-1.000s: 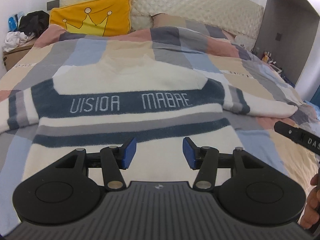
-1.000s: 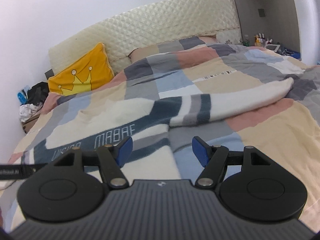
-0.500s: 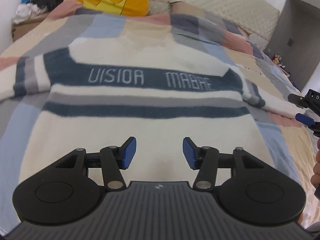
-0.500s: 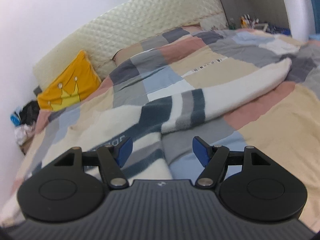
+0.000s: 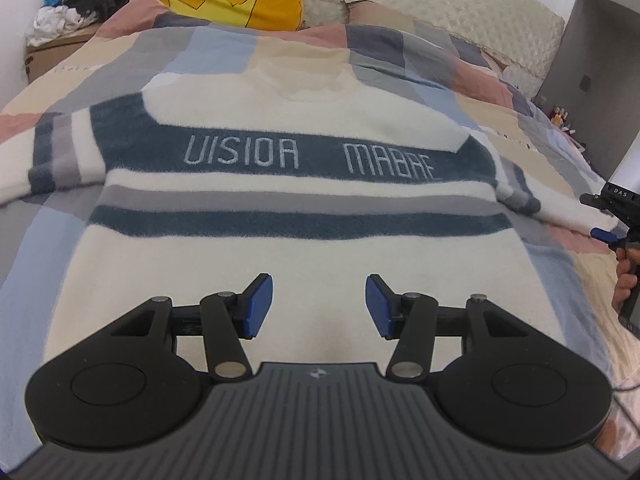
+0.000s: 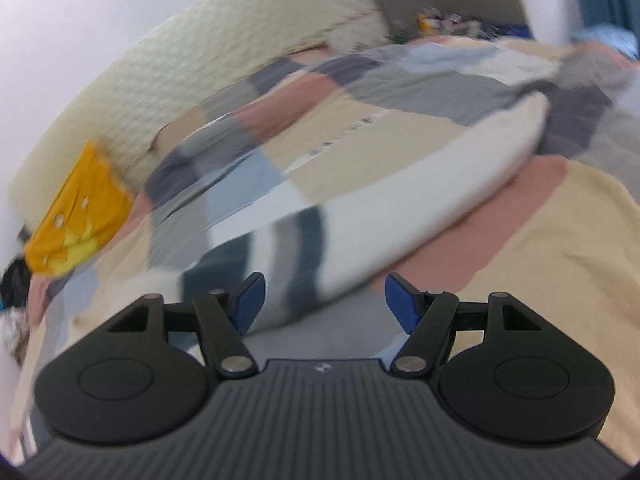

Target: Fold large clothes

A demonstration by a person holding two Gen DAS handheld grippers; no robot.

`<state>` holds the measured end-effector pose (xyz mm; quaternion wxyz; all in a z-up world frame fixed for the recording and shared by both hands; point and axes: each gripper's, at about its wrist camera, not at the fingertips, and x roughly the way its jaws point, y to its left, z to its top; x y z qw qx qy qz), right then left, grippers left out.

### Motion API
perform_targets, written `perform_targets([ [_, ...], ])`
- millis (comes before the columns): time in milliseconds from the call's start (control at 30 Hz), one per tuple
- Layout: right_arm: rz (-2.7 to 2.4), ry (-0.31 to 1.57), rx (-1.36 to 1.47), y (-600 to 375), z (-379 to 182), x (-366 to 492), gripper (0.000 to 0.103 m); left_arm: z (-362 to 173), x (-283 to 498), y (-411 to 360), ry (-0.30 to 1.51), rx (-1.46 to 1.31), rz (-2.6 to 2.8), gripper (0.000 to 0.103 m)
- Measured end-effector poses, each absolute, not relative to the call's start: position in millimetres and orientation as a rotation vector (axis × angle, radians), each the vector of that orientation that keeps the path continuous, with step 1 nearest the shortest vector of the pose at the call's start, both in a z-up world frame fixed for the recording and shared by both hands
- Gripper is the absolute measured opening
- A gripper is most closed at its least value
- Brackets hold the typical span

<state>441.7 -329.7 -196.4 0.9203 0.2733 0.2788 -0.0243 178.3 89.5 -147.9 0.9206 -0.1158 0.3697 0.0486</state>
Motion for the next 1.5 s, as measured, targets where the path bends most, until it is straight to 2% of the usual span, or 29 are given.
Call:
perform_targets([
  [333, -0.169, 0.509, 0.804, -421.1, -247.5, 488.1, 0.070, -156.0, 206.8, 72.9, 0.767, -0.203, 0.085, 0.058],
  [433, -0.172, 0.489, 0.808, -432.7, -255.4, 503.2, 0.081, -158.5, 213.8, 69.5, 0.770, -0.207, 0.090, 0.058],
  [733, -0.222, 0.396, 0.890, -485.2, -279.4, 541.5, 0.078, -177.8, 244.3, 64.6, 0.828, -0.201, 0.147, 0.058],
  [833, -0.216, 0.375, 0.939, -499.5, -280.8, 549.3, 0.070, -184.6, 253.8, 62.1, 0.853, -0.214, 0.152, 0.058],
  [900, -0.216, 0.382, 0.923, -504.6, -279.2, 555.4, 0.056, -187.4, 258.9, 58.8, 0.863, -0.213, 0.155, 0.058],
  [933, -0.226, 0.388, 0.913, -507.3, -278.5, 557.7, 0.040, -187.8, 260.5, 57.3, 0.864, -0.209, 0.159, 0.058],
  [967, -0.243, 0.392, 0.909, -511.2, -277.7, 558.9, 0.018, -187.8, 261.4, 55.7, 0.864, -0.205, 0.163, 0.058],
  [1000, -0.244, 0.390, 0.908, -514.2, -277.2, 559.5, 0.014, -187.3, 262.2, 54.8, 0.864, -0.203, 0.165, 0.058],
  [1233, -0.145, 0.320, 0.791, -500.5, -232.7, 560.7, 0.012, -171.0, 257.6, 61.4, 0.835, -0.229, 0.184, 0.058],
  [1500, 0.020, 0.157, 0.751, -456.6, -127.7, 542.6, 0.012, -142.0, 234.0, 79.0, 0.767, -0.280, 0.194, 0.058],
])
